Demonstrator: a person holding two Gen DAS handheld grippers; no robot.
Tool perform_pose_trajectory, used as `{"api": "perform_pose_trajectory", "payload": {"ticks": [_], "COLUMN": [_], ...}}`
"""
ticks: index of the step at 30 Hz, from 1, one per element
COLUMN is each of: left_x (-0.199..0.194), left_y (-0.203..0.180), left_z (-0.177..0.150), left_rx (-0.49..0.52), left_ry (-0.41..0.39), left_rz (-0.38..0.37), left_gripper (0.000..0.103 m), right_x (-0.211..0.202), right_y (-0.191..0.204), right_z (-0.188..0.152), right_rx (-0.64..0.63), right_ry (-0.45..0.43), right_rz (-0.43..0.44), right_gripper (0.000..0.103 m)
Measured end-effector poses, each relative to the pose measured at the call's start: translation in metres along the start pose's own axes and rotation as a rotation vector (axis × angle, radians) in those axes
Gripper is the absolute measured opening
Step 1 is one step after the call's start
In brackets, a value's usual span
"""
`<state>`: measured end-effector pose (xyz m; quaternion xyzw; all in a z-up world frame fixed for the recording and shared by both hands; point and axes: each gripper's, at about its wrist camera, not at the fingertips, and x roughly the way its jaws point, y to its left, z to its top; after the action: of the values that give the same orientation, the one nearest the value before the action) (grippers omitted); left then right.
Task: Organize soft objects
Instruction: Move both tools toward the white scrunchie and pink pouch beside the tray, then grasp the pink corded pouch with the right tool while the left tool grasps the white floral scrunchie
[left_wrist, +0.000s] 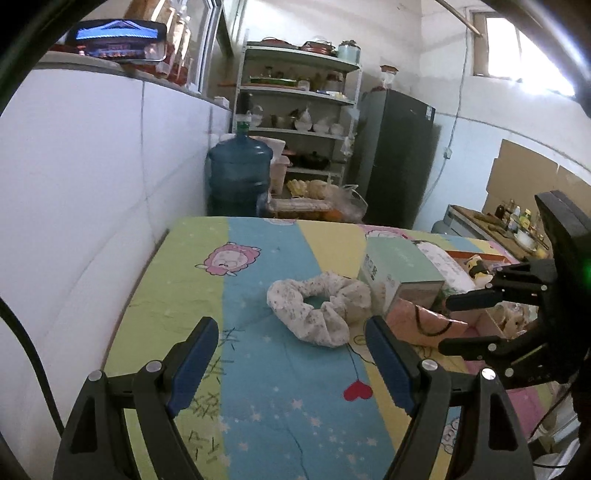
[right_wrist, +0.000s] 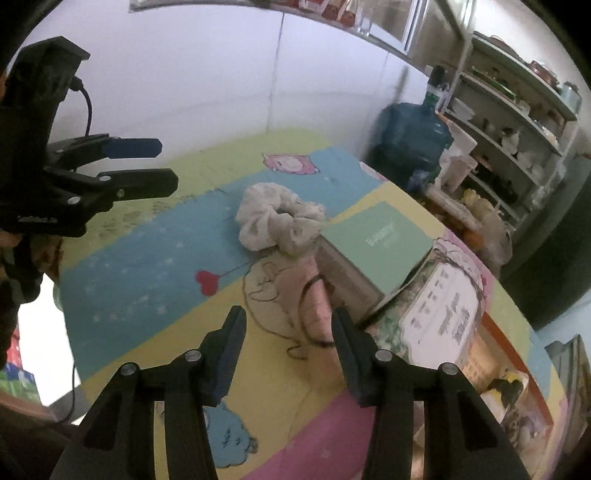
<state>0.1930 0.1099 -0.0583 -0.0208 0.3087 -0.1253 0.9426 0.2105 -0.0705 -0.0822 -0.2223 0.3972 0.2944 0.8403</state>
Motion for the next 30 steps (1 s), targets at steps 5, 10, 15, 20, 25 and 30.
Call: {"api": "perform_pose_trajectory", "payload": {"ticks": [5, 10, 15, 20, 25, 30], "left_x": [0.017, 0.031, 0.043, 0.055, 0.075, 0.099], "left_y": [0.002, 0.002, 0.004, 0.008, 0.005, -0.006], "left_z": [0.009, 0.014, 0.018, 0.020, 0.021, 0.021], "left_rx": [0.004, 0.013, 0.015, 0.003, -0.005, 0.020], "left_ry": [0.024, 0.043, 0.064, 0.095, 0.150, 0.205], "left_rz": [0.011, 0.014, 0.012, -0.004, -0.068, -0.080], "left_gripper": [0.082, 0.082, 0.082, 0.082, 0.082, 0.082], "right_x": [0.019, 0.034, 0.043, 0.040, 0.007, -0.022], "right_y": [-0.009, -0.009, -0.009, -0.006, -0.004, -0.007], "right_z": [0.007, 0.010, 0.012, 0.012, 0.002, -0.014], "right_rx": [0.005, -0.006, -0.025, -0.020, 0.054, 0.139], "right_ry": [0.051, 0.080, 0.102, 0.088, -0.015, -0.093], "right_rz": [-0.010, -0.041, -0.087, -0.087, -0.013, 0.029], "right_gripper": [0.047, 0.037, 0.025, 0.015, 0.014, 0.014]}}
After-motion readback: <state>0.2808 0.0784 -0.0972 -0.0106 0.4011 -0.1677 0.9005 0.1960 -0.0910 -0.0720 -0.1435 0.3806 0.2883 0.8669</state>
